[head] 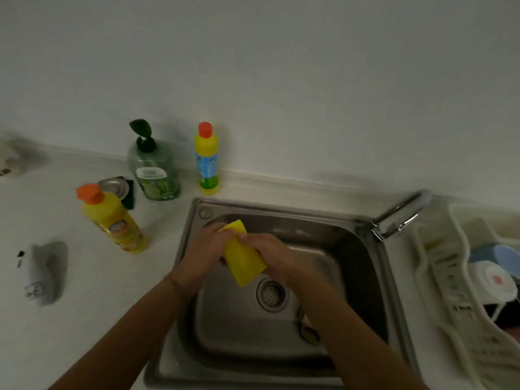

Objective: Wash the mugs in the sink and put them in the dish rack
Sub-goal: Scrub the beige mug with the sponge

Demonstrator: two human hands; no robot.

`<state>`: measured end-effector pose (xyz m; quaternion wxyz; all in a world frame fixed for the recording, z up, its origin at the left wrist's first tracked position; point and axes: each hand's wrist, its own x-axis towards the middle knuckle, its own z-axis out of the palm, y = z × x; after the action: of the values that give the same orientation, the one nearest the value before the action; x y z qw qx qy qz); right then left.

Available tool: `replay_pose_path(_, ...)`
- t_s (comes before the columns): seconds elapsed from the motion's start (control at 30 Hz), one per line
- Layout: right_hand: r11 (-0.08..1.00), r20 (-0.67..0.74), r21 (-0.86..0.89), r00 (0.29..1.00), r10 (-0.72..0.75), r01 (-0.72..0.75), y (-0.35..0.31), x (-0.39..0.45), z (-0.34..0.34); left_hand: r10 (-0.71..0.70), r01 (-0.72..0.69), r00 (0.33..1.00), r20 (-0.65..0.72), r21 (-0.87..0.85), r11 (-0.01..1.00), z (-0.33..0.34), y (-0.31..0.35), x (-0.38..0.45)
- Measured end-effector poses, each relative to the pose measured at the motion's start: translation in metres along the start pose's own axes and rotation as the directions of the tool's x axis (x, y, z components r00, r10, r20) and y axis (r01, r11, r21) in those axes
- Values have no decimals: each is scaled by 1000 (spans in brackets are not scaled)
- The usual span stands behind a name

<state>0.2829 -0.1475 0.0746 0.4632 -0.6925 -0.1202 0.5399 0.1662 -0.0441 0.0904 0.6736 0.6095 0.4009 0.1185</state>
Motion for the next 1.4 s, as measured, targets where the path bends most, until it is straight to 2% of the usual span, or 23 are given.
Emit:
replay_pose_path(0.07, 1000, -8, -19, 1000, 19, -19, 28, -14, -23, -16, 15, 999, 32, 51, 999, 28, -19, -3)
replay_pose_path(0.13, 997, -60, -72, 998, 29, -33, 51, -28, -51, -46, 45, 998, 37, 19, 999, 57, -39, -4)
replay_pose_path(0.2, 995, -123, -80, 991, 51, -61, 74, -36, -81, -139, 139, 989, 52, 12, 990, 87, -58, -5)
replay_pose_path(0.27, 992, -194, -71, 977, 86, -101, 94, -42, -112, -198, 194, 978, 61, 67, 979, 115, -81, -3)
replay_pose_path(0.37, 993, -273, -36, 957, 99, -113, 114, -46, -153, -213, 203, 975, 58, 151, 967, 154, -110, 3)
replay_pose_path(0.47, 993, -339, 13, 934, 113, -115, 131, -48, -186, -282, 245, 952, 121, 251, 936, 186, -148, 8)
replay_pose_path(0.53, 992, -356, 30, 926, 127, -124, 143, -50, -203, -323, 261, 935, 147, 332, 906, 204, -173, 10)
replay_pose_path(0.73, 983, -350, 83, 918, 185, -166, 173, -45, -235, -412, 328, 906, 99, 451, 830, 244, -230, 22)
replay_pose_path(0.87, 971, -372, 128, 898, 234, -200, 182, -45, -243, -431, 325, 893, 134, 471, 820, 262, -246, 24)
replay_pose_path(0.97, 965, -368, 185, 898, 242, -184, 191, -47, -251, -435, 352, 896, 93, 449, 821, 269, -252, 26)
replay_pose_path(1.13, 948, -334, 229, 897, 289, -220, 195, -54, -251, -348, 248, 932, 96, 531, 810, 271, -245, 18)
replay_pose_path(1.27, 907, -293, 359, 897, 332, -219, 207, -57, -241, -164, 72, 982, 98, 605, 793, 253, -222, -7)
replay_pose_path(1.33, 894, -267, 401, 908, 323, -200, 211, -58, -229, -64, -48, 988, 138, 680, 731, 241, -203, -22)
replay_pose_path(1.4, 896, -262, 410, 919, 293, -169, 211, -60, -211, 67, -208, 975, 212, 760, 616, 229, -185, -36)
